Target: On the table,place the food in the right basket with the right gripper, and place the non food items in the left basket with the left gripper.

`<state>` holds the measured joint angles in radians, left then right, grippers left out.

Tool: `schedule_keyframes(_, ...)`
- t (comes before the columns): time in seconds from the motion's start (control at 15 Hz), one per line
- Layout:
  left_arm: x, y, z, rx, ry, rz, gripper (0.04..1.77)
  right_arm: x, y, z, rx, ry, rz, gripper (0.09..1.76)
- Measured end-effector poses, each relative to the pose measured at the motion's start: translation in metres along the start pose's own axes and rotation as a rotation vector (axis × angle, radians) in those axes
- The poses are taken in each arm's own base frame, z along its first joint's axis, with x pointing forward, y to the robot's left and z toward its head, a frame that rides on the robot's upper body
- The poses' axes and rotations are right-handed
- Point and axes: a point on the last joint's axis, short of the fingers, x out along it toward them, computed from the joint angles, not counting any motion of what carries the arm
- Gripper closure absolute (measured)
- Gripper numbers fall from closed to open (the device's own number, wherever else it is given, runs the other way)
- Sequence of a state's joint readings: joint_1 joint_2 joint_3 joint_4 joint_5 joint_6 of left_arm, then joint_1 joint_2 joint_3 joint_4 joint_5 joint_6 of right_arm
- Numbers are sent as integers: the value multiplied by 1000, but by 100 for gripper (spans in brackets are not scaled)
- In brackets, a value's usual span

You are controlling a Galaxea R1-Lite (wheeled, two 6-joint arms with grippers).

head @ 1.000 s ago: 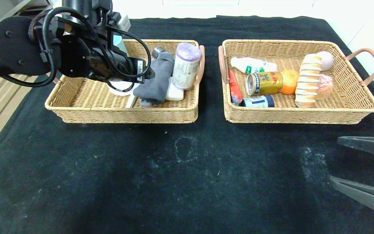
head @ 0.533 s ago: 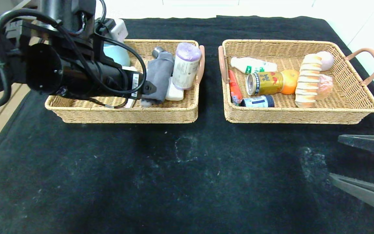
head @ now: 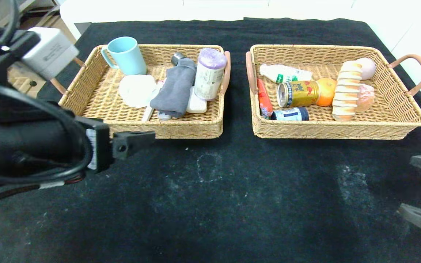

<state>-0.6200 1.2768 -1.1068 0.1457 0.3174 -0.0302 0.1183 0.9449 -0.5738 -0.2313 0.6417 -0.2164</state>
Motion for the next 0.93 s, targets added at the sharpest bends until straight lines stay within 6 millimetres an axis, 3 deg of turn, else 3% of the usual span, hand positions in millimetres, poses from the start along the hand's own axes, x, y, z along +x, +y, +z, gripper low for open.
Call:
schedule_keyframes(0.47,-90,45,-40,-34,-70,104,11,-70,50,-13,104,80,-222,14)
schedule_keyframes(0.73,-145,53,-70,-49,-122,69,10,-104,85,-31,125,108,-356,14)
schedule_keyframes(0.93,-179,50,-89,-55,-188,1,10,-116,100,-41,126,93,-384,14)
